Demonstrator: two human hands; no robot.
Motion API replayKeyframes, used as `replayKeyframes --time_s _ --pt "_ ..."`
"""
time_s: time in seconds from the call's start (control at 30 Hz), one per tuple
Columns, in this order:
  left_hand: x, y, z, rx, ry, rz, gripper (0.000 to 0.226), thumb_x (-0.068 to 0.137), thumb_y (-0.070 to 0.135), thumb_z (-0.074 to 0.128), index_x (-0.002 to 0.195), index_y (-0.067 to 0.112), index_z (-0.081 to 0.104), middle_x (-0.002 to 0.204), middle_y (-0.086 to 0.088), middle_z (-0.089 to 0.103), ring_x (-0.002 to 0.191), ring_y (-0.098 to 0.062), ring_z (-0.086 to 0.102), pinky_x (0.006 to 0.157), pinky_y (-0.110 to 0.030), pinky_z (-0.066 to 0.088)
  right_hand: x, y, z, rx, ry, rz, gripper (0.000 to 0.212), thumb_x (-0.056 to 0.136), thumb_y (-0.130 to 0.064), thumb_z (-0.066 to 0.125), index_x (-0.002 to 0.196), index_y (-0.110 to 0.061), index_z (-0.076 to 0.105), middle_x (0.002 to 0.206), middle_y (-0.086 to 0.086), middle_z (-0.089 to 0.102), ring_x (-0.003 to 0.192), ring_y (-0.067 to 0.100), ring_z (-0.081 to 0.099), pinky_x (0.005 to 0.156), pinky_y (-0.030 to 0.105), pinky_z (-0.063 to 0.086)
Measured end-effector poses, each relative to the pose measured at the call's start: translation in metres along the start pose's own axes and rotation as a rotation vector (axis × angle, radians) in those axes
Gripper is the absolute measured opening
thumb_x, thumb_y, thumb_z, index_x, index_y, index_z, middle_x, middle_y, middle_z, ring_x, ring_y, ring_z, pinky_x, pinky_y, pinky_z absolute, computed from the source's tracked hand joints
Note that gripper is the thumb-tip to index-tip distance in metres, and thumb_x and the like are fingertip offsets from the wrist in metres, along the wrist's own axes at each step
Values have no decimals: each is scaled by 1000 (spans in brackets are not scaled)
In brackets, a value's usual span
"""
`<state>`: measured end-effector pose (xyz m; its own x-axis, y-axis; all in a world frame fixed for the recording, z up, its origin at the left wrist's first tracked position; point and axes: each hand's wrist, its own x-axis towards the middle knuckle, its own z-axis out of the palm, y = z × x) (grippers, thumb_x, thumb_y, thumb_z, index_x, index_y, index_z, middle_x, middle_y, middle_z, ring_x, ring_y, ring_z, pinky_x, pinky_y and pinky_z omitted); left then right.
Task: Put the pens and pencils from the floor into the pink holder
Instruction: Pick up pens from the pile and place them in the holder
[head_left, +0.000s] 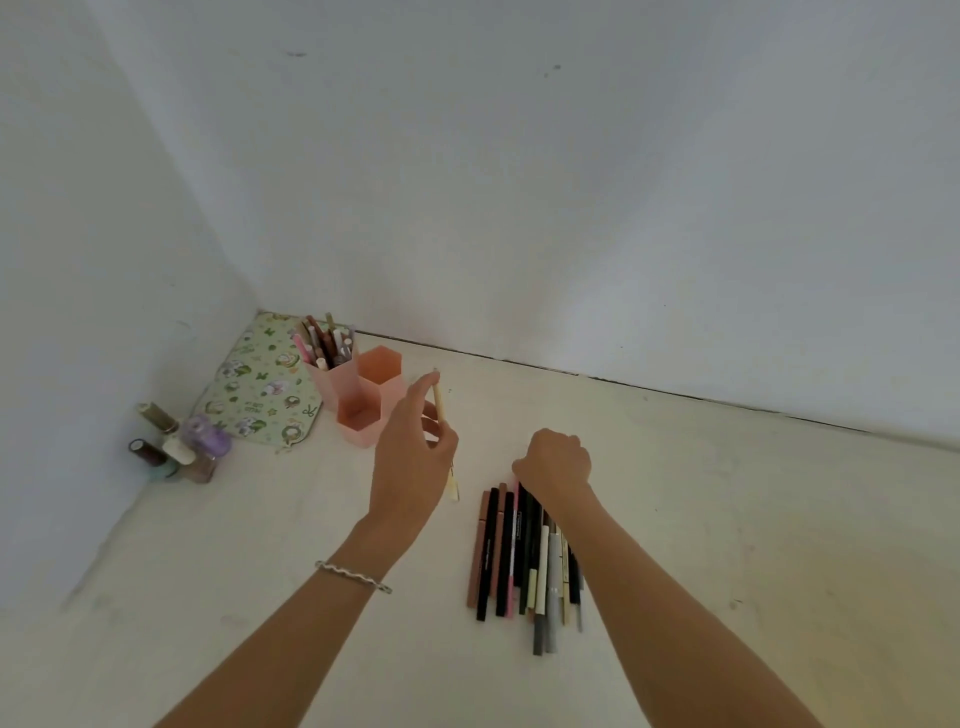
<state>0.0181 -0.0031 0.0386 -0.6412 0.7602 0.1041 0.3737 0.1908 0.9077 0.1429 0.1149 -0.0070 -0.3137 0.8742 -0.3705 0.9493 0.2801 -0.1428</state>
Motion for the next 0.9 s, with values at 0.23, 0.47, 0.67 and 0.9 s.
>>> replayKeyframes --time_s 0.23,0.47,0.67,0.9 --pt "-6 -9 -1 -10 11 -55 55 90 4 61 138 29 48 90 9 59 78 -5 62 60 -7 49 5 3 4 64 -21 11 31 83 -15 54 60 -15 33 62 -2 40 76 21 46 60 27 35" --pt "1 -7 -13 -51 143 2 50 91 6 58 136 27 50 93 10 57 82 2 58 66 -6 49 14 -3 -47 619 294 89 17 90 -21 48 83 -7 49 67 1 51 54 14 44 46 25 29" --pt "27 16 -46 -108 424 163 45 92 13 60 119 48 50 97 17 63 82 3 62 67 -7 49 3 -30 -109 1253 665 -107 6 96 -18 47 100 -19 51 75 2 63 56 -2 54 54 9 41" --pt "78 11 -99 -34 684 165 39 96 18 53 133 27 47 114 -1 63 92 -12 64 78 -25 56 -18 -59 -115 1467 683 -228 17 98 -14 46 97 -31 47 75 2 68 72 17 62 75 37 50"
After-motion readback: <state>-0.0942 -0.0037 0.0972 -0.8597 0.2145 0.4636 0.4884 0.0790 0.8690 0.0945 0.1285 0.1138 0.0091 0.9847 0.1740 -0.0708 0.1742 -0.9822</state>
